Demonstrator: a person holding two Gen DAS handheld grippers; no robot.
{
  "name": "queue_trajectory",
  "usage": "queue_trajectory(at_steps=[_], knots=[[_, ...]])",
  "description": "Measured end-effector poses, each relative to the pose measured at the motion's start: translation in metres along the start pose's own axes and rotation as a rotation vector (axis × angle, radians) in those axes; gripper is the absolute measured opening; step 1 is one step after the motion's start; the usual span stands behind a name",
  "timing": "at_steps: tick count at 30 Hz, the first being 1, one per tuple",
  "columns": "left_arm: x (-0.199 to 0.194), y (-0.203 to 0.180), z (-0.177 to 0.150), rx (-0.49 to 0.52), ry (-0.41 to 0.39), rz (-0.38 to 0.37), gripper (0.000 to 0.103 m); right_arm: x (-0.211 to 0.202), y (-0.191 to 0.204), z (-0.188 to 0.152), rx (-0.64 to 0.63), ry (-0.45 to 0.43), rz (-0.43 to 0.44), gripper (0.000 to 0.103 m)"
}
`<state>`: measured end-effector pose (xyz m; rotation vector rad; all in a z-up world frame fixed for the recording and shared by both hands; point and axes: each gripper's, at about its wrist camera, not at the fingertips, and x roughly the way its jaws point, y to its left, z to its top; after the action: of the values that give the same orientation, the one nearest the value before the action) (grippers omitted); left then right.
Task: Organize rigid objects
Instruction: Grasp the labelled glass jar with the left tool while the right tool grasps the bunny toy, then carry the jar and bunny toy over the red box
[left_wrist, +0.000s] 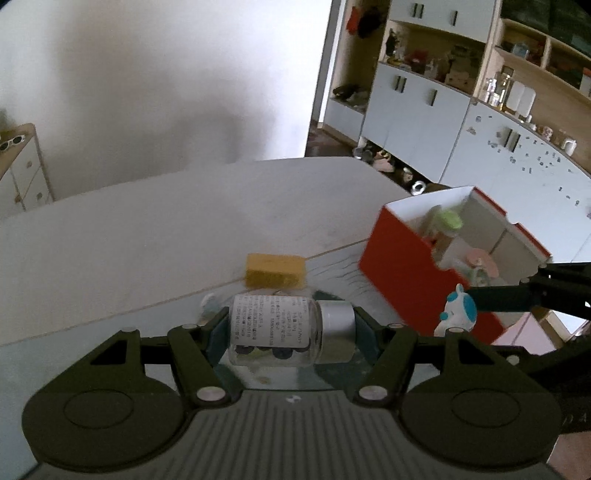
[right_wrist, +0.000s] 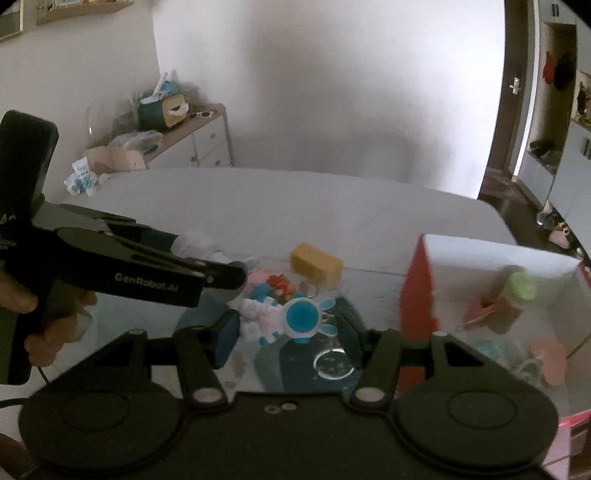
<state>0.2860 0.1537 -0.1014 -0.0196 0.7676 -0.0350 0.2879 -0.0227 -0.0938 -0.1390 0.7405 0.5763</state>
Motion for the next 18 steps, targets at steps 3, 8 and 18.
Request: queue_trajectory(at_steps=[3,8,18], knots=[[-0.004,-0.016,0.007,0.016,-0.012,-0.012,0.068,-0.013,-0.014,0.002,-0.001,-0.007,-0.002,0.057],[-0.006,-0.051,0.019,0.031,-0.038,-0.029,0.068,-0.031,-0.037,0.001,-0.016,-0.027,-0.023,0.057],[0.012,-0.125,0.036,0.067,-0.052,-0.039,0.068,-0.056,-0.100,-0.006,-0.013,-0.048,-0.051,0.057]])
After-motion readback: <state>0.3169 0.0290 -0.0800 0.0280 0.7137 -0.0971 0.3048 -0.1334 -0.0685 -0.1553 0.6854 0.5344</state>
